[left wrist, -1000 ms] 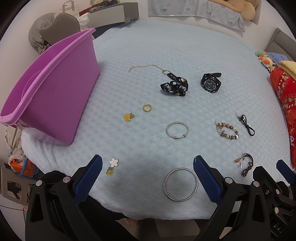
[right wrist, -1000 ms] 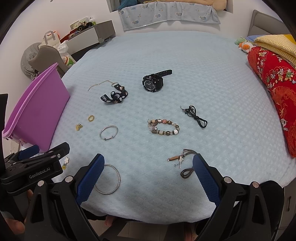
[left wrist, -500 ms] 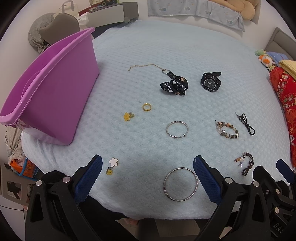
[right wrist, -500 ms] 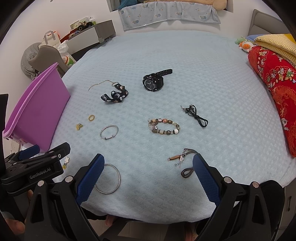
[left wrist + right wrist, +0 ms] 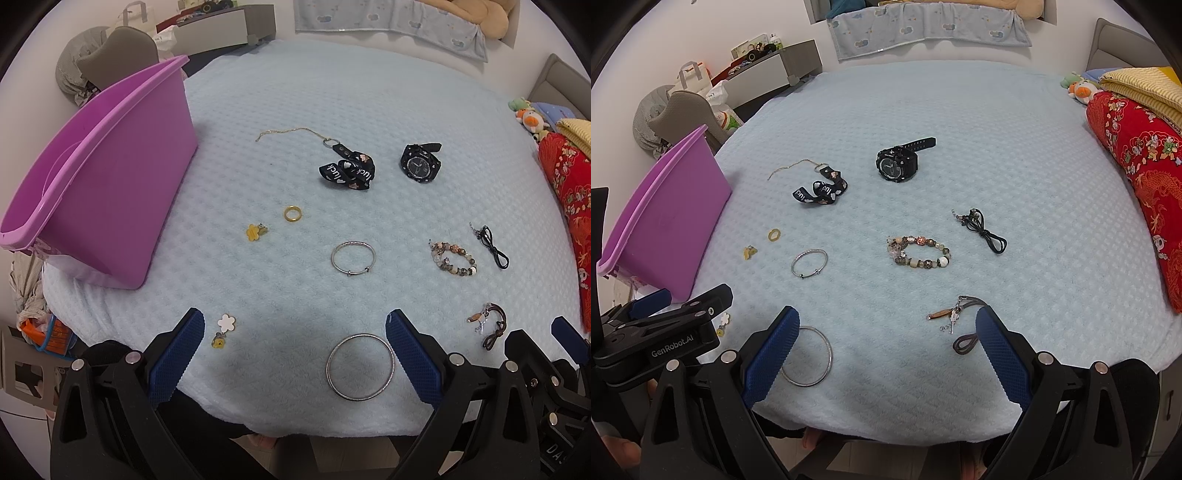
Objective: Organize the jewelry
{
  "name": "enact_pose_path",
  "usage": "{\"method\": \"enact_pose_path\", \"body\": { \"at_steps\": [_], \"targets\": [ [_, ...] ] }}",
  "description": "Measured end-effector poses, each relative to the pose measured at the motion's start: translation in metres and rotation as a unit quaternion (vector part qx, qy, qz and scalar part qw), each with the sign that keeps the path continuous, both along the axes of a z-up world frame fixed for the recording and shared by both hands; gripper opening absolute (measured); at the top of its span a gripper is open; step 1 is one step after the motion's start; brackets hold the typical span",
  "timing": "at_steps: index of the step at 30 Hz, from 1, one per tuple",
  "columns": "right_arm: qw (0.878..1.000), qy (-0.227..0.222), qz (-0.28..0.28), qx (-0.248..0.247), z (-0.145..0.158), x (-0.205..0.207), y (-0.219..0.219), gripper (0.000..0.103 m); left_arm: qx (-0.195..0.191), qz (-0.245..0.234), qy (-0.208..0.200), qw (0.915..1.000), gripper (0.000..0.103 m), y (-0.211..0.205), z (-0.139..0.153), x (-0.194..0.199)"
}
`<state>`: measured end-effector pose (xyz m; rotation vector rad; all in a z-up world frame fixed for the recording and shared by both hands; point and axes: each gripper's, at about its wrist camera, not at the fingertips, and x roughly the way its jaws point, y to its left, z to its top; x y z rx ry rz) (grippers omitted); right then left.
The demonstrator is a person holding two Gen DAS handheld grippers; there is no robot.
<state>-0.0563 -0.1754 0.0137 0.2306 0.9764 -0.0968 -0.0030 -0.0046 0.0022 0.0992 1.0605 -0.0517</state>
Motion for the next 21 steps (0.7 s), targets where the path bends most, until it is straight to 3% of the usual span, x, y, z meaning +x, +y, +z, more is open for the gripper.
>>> {"method": "enact_pose_path", "body": {
  "at_steps": [21],
  "targets": [
    [1.0,0.002,0.001,0.002,0.0005,0.0004,0.0005,0.092,0.0,-0.001,0.003,1.0,0.097,-0.0023,-0.0024,-0.0001]
  ]
}}
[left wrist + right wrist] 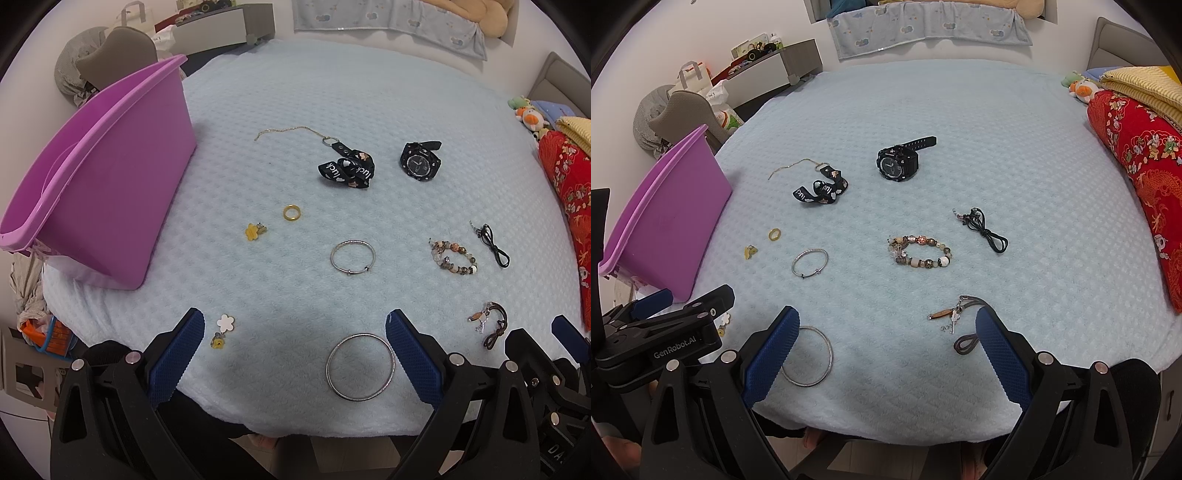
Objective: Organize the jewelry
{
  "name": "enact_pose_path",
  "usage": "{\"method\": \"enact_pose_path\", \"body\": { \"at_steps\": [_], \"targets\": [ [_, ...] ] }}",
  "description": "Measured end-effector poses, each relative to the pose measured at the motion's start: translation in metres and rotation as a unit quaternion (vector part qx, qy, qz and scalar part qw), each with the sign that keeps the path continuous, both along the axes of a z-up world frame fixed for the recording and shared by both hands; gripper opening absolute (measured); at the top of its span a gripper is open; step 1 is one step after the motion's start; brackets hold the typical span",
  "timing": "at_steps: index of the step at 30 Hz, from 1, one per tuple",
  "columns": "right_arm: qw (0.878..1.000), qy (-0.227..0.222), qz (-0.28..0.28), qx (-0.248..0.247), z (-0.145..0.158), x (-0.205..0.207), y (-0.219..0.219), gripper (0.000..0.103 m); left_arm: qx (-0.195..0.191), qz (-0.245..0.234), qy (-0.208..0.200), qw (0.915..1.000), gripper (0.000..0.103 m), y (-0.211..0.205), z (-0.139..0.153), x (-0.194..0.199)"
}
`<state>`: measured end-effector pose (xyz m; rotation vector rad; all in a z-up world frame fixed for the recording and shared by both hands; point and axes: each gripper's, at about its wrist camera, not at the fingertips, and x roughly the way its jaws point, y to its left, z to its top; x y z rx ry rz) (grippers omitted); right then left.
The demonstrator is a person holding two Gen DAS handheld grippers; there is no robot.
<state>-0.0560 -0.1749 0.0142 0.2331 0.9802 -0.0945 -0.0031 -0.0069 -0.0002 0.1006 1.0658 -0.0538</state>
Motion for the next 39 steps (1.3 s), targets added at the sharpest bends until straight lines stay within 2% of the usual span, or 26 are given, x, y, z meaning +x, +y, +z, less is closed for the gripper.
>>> {"method": "enact_pose_path", "body": {
  "at_steps": [12,15,19,26,31,39],
  "targets": [
    [1.0,0.012,-0.008,-0.002,-0.011,-0.004,-0.011,0.092,-0.007,0.006,0.006,0.9999,0.097,0.01,-0.007,0.0],
    [1.0,0.017,-0.014,-0.002,-0.017,-0.009,-0.02,0.092,-0.023,0.012,0.012,0.9996,0.097,0.021,-0.015,-0.003],
    [0.999,0.028,-0.026,-0.004,-0.028,-0.015,-0.036,0.092,-0.023,0.008,0.017,0.9995,0.097,0.025,-0.027,-0.009],
    [0.998,0.047,-0.031,-0.004,-0.05,-0.02,-0.055,0.092,-0.014,-0.031,0.035,0.9988,0.097,0.008,-0.052,-0.023],
    [0.998,0.061,-0.028,0.002,-0.066,-0.021,-0.069,0.092,-0.024,-0.057,0.057,0.9965,0.097,-0.01,-0.068,-0.027],
    [0.997,0.078,-0.014,0.021,-0.089,-0.011,-0.089,0.092,-0.047,-0.075,0.077,0.9931,0.097,-0.03,-0.087,-0.029]
  ]
}}
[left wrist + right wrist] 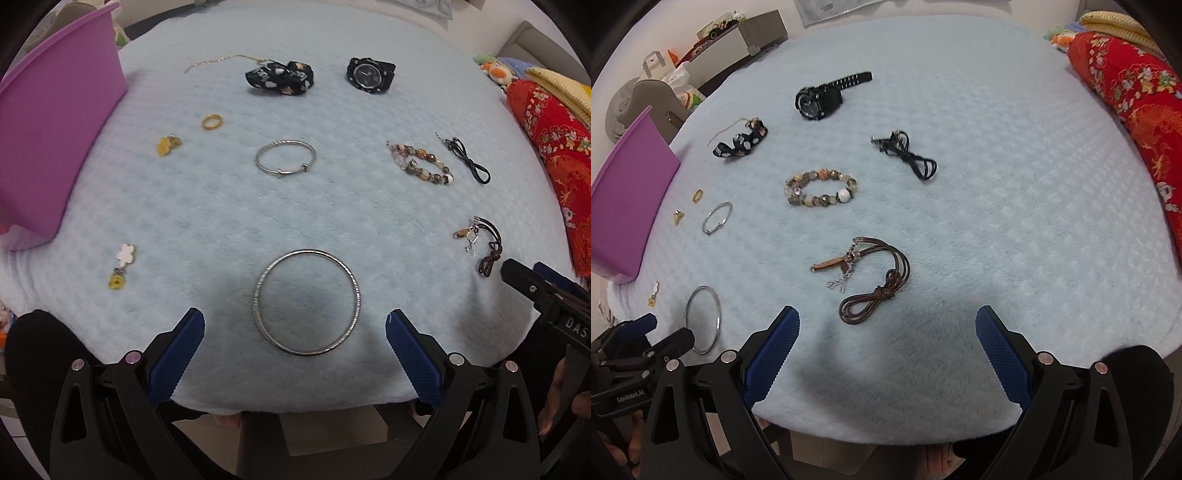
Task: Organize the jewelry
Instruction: 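Close left tool on the large silver bangle while right tool grasps the brown leather cord necklace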
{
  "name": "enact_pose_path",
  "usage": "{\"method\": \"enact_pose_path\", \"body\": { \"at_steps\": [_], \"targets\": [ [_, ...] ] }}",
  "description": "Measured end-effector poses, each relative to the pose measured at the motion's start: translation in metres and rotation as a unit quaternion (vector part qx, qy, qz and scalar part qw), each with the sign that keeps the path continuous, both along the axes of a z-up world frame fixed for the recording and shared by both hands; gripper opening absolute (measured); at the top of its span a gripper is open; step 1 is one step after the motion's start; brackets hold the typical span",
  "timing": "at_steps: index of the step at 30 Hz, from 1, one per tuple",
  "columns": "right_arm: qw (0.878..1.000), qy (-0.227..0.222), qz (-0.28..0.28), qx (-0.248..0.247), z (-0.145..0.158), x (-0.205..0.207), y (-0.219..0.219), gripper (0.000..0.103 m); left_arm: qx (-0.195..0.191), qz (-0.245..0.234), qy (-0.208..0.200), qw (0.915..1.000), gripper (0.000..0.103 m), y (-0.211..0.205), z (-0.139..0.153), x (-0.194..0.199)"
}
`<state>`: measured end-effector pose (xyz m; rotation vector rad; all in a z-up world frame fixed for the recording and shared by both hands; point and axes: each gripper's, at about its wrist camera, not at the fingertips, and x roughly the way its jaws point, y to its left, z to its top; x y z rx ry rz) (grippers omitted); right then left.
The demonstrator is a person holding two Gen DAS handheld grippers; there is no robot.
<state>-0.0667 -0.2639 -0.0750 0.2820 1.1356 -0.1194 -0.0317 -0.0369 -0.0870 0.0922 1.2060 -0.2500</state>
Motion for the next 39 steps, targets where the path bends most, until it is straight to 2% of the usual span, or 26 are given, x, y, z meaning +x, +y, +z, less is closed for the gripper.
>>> {"method": "enact_pose_path", "body": {
  "at_steps": [6,12,25,31,34,39],
  "targets": [
    [1.0,0.006,0.022,-0.002,-0.014,0.01,0.0,0.092,-0.01,0.011,0.017,0.9997,0.097,-0.006,-0.014,0.004],
    [0.999,0.012,0.035,-0.01,-0.024,0.019,0.001,0.092,0.008,0.022,0.018,0.9996,0.097,-0.01,-0.024,0.01],
    [0.997,0.028,0.05,-0.054,-0.043,0.04,0.006,0.093,0.037,0.025,-0.002,0.999,0.098,-0.016,-0.043,0.027],
    [0.996,0.013,0.05,-0.074,-0.046,0.041,0.011,0.093,0.033,0.033,-0.035,0.9983,0.098,-0.016,-0.047,0.025],
    [0.996,0.008,0.052,-0.079,-0.046,0.039,0.014,0.093,0.038,0.032,-0.036,0.9981,0.098,-0.017,-0.045,0.023],
    [0.995,0.002,0.056,-0.078,-0.044,0.033,0.014,0.09,0.036,0.029,-0.029,0.9985,0.091,-0.021,-0.04,0.009]
  ]
}}
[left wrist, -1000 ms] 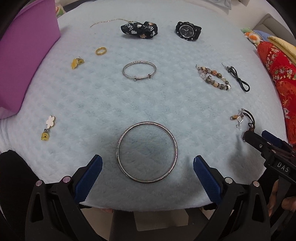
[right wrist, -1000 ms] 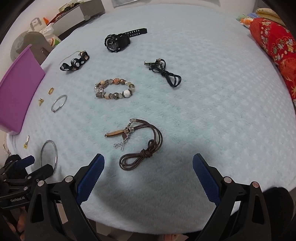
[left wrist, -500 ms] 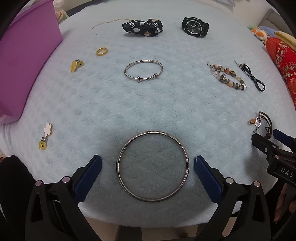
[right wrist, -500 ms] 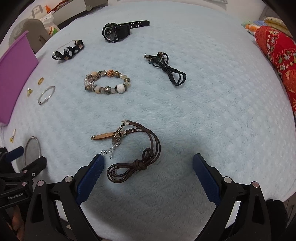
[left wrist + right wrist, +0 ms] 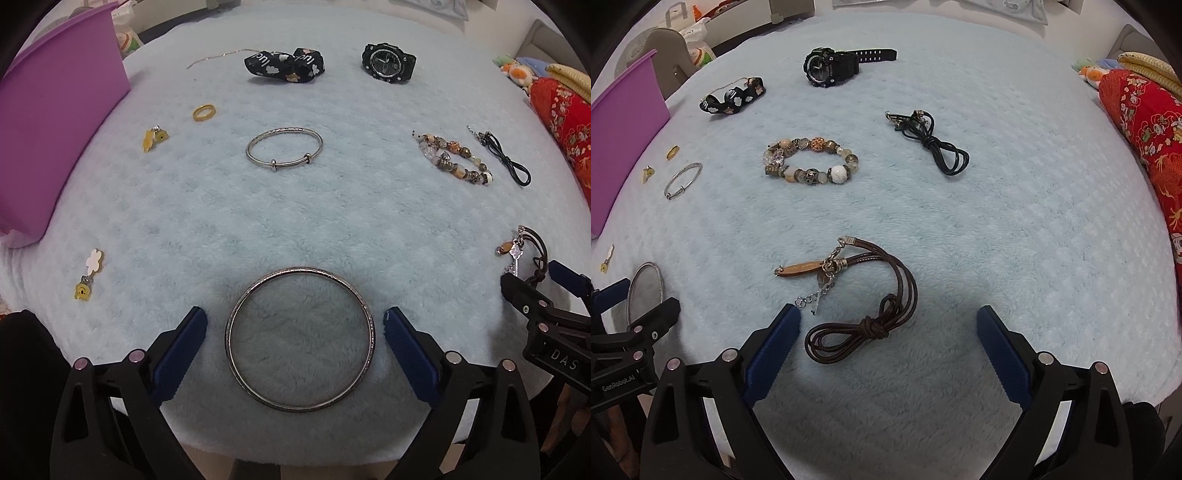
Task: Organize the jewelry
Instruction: 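Close left tool on the large silver bangle while right tool grasps the brown leather cord necklace, then carry the bangle in left tool while right tool carries the necklace over the pink tub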
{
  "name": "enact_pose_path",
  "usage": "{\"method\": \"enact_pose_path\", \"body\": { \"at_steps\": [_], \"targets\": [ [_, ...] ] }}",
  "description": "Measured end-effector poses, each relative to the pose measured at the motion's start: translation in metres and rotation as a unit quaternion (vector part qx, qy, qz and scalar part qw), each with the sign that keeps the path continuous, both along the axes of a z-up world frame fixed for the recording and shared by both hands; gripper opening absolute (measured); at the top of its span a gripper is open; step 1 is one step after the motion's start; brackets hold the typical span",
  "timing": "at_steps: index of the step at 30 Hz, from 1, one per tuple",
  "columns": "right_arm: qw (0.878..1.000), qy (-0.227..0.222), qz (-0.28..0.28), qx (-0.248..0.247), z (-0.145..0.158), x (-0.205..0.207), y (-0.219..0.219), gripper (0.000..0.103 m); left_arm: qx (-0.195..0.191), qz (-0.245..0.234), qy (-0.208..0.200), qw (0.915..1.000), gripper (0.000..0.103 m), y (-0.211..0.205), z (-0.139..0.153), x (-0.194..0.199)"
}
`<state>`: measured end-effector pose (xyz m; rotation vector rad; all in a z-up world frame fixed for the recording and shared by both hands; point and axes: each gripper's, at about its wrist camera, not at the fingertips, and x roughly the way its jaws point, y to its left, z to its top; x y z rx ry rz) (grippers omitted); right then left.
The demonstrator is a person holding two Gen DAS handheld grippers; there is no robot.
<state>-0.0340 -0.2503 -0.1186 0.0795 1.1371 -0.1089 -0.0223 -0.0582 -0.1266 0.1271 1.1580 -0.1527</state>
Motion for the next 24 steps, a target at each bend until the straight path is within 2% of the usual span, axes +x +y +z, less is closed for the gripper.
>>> {"method": "enact_pose_path", "body": {
  "at_steps": [2,3,5,9,11,12,14,19,24],
  "targets": [
    [1.0,-0.004,0.006,-0.001,0.002,-0.001,0.003,0.084,-0.007,0.0,0.001,1.0,0.086,0.003,0.002,0.0],
    [1.0,-0.006,0.013,0.001,0.004,-0.003,0.005,0.076,-0.01,-0.002,0.0,0.9999,0.078,0.003,0.004,-0.001],
    [0.999,-0.012,0.03,-0.01,0.007,-0.008,0.016,0.067,-0.007,-0.014,-0.007,0.9999,0.071,0.0,0.008,-0.004],
    [0.999,-0.021,0.044,-0.006,0.012,-0.013,0.02,0.048,-0.02,-0.015,-0.006,0.9997,0.07,0.004,0.01,-0.001],
    [0.998,-0.025,0.047,0.022,0.014,-0.014,0.017,0.029,-0.028,-0.015,-0.005,0.9995,0.07,0.007,0.012,0.0],
    [0.998,-0.027,0.042,0.027,0.015,-0.015,0.015,0.013,-0.03,-0.016,-0.005,0.9994,0.07,0.009,0.013,0.0],
    [0.998,-0.031,0.039,0.034,0.016,-0.016,0.012,0.01,-0.033,-0.016,-0.008,0.9993,0.07,0.011,0.016,0.001],
    [0.993,-0.037,0.012,0.107,0.018,-0.015,-0.008,0.01,-0.039,-0.016,-0.023,0.9988,0.07,0.014,0.028,0.001],
    [0.989,-0.049,0.009,0.137,0.028,-0.018,-0.01,0.01,-0.059,-0.024,-0.046,0.9969,0.07,0.017,0.042,0.003]
  ]
}}
